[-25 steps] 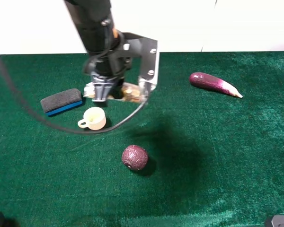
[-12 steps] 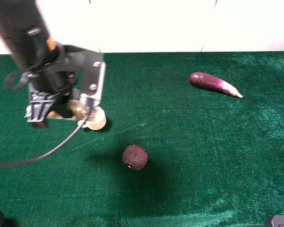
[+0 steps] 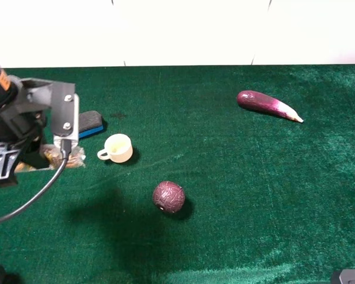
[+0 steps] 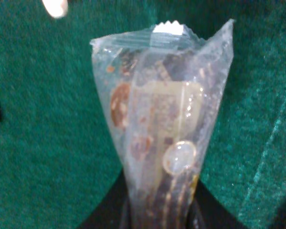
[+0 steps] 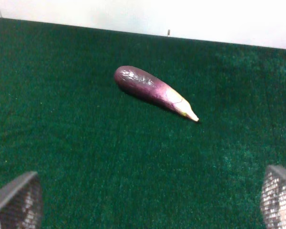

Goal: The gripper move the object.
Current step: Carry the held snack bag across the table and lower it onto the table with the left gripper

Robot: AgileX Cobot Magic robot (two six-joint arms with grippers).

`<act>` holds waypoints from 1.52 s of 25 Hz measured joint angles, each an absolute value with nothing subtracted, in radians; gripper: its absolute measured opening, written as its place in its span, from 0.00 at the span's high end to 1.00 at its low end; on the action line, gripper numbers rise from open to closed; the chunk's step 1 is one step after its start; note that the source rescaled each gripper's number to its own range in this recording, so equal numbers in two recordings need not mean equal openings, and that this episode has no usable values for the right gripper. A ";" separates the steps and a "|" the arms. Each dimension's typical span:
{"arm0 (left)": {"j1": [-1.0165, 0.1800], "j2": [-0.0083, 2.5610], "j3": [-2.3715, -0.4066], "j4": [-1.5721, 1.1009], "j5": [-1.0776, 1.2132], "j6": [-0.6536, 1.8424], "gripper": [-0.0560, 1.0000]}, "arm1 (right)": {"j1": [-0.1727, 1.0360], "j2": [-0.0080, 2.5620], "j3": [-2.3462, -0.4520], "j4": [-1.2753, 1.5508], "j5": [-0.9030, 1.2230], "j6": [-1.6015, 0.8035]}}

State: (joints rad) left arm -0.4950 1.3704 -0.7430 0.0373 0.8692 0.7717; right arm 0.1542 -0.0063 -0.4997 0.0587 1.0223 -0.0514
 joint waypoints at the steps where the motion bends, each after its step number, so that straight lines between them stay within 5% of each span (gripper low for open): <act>1: -0.483 1.368 -0.724 0.040 0.858 0.758 0.95 | 0.154 -0.006 -0.500 0.059 1.022 -0.051; 17: -0.433 1.364 -0.459 0.132 0.519 0.654 0.95 | 0.154 -0.006 -0.500 0.059 1.022 -0.051; 38: -0.433 1.366 -0.344 0.186 0.330 0.652 0.95 | 0.154 -0.006 -0.500 0.059 1.022 -0.051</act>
